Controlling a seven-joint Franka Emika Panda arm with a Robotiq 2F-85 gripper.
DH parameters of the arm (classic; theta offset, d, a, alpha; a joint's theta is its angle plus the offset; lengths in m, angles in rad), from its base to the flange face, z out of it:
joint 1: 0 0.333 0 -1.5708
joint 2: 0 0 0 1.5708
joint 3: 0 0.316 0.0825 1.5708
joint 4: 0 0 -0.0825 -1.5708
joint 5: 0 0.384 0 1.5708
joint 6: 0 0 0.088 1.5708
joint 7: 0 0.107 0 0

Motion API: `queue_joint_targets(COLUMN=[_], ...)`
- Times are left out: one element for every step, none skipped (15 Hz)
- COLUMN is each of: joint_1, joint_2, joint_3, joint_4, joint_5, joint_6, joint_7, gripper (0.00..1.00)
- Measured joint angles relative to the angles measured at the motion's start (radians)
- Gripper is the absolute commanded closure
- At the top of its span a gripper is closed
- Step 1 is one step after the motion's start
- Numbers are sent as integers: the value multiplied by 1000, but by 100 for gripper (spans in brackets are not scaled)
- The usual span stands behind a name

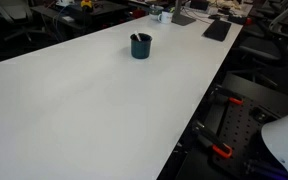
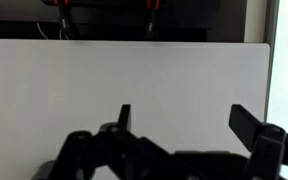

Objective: Remove the marker from the cup and put it on the table

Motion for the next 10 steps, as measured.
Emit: queue_joint_targets(joint_1=[0,0,-2,-6,-12,-19,-30,-45,-63,-82], joint_2=[0,0,0,1,4,10,19,31,47,65], joint_3=[0,0,1,4,6,6,6,6,5,3], joint_4=[0,0,0,0,0,-1,-1,-1,-3,-4], joint_5=[0,0,-1,-5,-17,-35,-55,-78,-104,-128], joint_6=[0,0,2,8,24,47,74,105,144,184], joint_7=[0,0,0,1,2,2,2,3,3,3], gripper=[0,0,0,0,0,0,0,0,0,0])
